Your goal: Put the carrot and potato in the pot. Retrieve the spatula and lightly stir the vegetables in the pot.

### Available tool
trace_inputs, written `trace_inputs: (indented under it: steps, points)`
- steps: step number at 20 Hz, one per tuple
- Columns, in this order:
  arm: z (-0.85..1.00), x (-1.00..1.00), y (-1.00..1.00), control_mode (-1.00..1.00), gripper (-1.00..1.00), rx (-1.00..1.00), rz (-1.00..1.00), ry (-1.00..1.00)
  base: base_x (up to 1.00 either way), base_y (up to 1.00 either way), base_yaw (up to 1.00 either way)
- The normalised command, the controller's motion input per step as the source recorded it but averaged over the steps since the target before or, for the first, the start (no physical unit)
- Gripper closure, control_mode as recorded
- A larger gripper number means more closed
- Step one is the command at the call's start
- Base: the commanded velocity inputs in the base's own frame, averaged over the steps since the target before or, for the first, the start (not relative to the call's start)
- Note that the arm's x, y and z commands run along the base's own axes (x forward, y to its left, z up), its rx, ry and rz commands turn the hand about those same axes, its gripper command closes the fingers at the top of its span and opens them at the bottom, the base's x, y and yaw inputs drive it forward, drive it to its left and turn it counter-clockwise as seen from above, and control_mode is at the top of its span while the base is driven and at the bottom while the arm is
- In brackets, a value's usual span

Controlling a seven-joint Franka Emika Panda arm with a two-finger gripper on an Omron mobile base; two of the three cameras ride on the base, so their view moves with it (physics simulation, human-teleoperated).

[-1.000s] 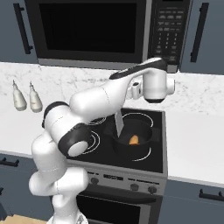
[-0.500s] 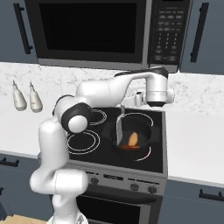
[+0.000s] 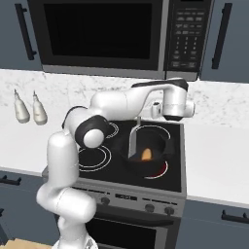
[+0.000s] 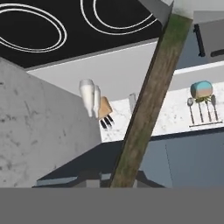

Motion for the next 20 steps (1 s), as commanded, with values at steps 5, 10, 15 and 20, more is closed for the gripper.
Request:
trace_inputs:
  steps: [5, 10, 15, 20]
  points:
    - [-0.33, 0.69, -0.02, -1.0, 1.0, 0.0, -0.04, 0.0, 0.0, 0.0, 0.0]
    - [-0.78, 0.5, -0.17, -1.0, 1.0, 0.0, -0.02, 0.05, 0.0, 0.0, 0.0]
    - [-1.0, 0.49, -0.24, -1.0, 1.0, -0.02, 0.0, 0.07, 0.0, 0.0, 0.0]
    - [-0.83, 0.19, -0.29, -1.0, 1.0, -0.01, 0.0, 0.0, 0.0, 0.0, 0.0]
